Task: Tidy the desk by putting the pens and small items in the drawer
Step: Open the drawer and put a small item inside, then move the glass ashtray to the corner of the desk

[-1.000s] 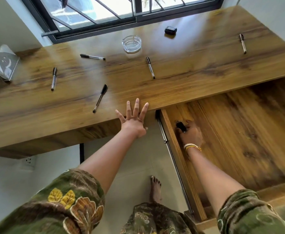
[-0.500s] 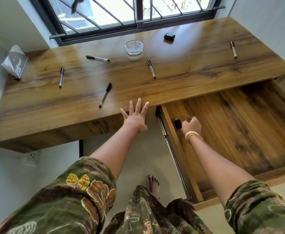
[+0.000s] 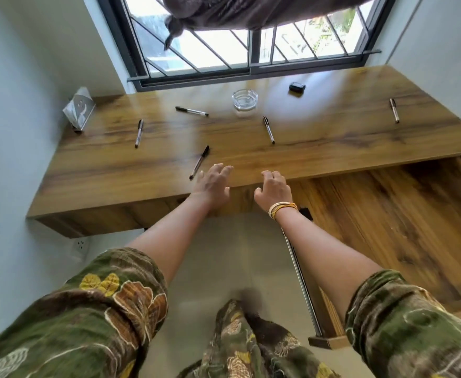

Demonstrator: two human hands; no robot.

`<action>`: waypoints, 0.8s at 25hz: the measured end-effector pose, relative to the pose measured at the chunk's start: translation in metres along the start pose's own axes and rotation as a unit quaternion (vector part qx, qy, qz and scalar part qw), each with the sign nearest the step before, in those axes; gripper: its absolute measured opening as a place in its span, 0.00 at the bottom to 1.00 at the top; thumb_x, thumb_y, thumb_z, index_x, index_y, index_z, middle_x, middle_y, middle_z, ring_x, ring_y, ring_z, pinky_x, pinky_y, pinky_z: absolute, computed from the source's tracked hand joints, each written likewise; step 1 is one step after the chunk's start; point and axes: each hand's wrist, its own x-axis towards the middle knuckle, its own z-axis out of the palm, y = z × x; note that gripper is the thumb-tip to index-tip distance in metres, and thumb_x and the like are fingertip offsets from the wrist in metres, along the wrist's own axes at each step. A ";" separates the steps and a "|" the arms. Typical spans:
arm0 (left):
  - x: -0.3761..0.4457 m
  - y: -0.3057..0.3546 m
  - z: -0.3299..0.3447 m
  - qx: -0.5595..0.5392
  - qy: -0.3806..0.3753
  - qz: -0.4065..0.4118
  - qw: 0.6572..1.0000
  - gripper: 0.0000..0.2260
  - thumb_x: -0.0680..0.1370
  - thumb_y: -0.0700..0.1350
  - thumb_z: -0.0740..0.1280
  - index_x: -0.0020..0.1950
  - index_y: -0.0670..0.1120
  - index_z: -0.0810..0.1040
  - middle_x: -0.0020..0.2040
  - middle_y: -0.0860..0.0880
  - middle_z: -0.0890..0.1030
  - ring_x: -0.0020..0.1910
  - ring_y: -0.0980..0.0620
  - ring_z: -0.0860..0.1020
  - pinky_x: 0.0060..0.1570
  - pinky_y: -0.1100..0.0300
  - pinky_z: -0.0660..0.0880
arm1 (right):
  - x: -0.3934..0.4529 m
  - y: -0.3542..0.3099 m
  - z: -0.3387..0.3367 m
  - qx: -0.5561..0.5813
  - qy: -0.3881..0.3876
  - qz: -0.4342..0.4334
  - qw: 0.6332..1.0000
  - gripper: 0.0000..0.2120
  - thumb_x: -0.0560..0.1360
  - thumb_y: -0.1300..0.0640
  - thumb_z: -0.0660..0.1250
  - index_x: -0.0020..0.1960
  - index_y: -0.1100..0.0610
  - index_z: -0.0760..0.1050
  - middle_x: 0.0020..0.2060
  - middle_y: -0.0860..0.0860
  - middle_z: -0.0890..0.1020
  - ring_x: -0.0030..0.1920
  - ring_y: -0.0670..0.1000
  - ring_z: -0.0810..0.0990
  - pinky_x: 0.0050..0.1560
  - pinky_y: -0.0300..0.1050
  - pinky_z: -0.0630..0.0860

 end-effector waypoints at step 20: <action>0.278 -0.069 -0.026 0.038 -0.147 -0.041 0.988 0.34 0.79 0.60 0.60 0.80 0.55 0.48 0.81 0.50 0.45 0.79 0.49 0.46 0.75 0.41 0.47 | 0.353 -0.058 0.023 0.213 -0.009 0.252 0.944 0.20 0.75 0.52 0.61 0.61 0.63 0.66 0.56 0.62 0.80 0.53 0.63 0.81 0.54 0.55 0.78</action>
